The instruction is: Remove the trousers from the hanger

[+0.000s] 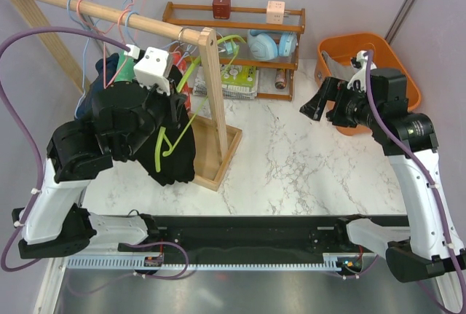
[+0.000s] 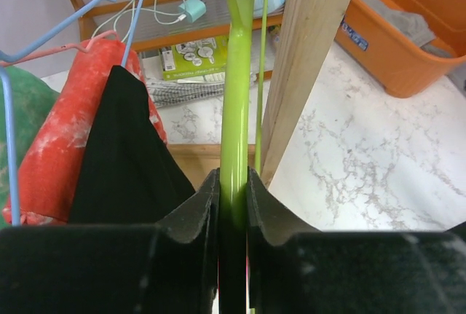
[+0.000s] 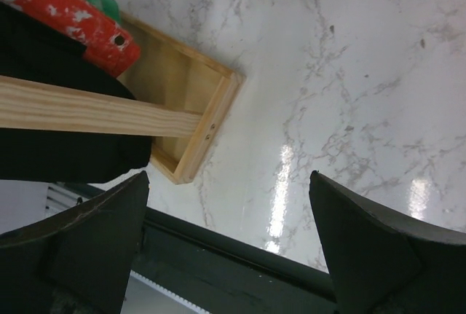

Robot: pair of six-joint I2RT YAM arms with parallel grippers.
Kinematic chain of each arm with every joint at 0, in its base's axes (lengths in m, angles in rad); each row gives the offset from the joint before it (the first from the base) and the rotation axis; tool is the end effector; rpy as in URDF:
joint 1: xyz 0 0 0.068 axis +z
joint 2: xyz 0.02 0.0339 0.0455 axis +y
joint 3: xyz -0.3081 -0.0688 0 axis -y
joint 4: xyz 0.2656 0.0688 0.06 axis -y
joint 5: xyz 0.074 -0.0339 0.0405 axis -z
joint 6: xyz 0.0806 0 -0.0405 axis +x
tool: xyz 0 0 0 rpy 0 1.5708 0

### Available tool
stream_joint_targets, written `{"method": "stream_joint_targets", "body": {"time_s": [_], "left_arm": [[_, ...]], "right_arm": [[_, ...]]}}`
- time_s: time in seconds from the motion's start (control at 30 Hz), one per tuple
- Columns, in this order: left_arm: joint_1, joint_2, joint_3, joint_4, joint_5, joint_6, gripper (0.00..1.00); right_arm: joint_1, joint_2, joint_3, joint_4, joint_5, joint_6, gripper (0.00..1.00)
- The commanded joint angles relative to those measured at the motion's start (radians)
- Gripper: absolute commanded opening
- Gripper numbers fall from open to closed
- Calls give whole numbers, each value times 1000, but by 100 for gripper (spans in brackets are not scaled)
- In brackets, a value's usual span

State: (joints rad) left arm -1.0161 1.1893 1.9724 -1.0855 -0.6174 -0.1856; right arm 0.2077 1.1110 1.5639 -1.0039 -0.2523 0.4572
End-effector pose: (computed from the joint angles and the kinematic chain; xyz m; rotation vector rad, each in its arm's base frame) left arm 0.1369 -0.1323 0.5877 0.3353 1.7934 -0.2714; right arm 0.2164 0.0662 0.4802 0.1172 2.1707 0.6557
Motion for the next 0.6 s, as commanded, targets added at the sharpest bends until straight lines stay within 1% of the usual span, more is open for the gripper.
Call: {"method": "stream_joint_targets", "body": {"time_s": [0.0, 0.03, 0.07, 0.13, 0.17, 0.2, 0.27, 0.37, 0.4, 0.47, 0.5, 0.53, 0.57], "left_arm": [[2, -36, -30, -25, 47, -95, 30], [4, -40, -32, -37, 48, -106, 36], [4, -42, -24, -51, 47, -118, 49], [4, -48, -7, -106, 35, -162, 58], [2, -53, 11, -122, 33, -175, 73], [4, -60, 23, -154, 36, -198, 79], [4, -72, 77, -174, 53, -221, 85], [4, -109, 161, -171, 139, -273, 86], [2, -120, 177, -157, 212, -296, 86], [2, -158, 206, -108, 281, -328, 86], [2, -174, 201, -73, 362, -351, 86], [2, -189, 172, -35, 405, -359, 85], [4, -224, 151, 61, 451, -365, 85]], "right_arm": [[7, -51, -65, 56, -146, 73, 98], [7, -59, -91, 60, -154, 83, 98], [12, -68, -103, 71, -165, 90, 98], [13, -91, -136, 85, -192, 112, 98], [13, -99, -143, 88, -202, 115, 98], [16, -100, -146, 87, -208, 118, 98], [21, -102, -153, 74, -225, 117, 98], [22, -126, -160, 59, -240, 115, 98], [22, -131, -163, 56, -246, 116, 98], [22, -151, -179, 45, -269, 121, 98], [22, -157, -186, 42, -278, 126, 98], [22, -166, -205, 36, -288, 127, 98], [22, -186, -217, 34, -304, 138, 98]]}}
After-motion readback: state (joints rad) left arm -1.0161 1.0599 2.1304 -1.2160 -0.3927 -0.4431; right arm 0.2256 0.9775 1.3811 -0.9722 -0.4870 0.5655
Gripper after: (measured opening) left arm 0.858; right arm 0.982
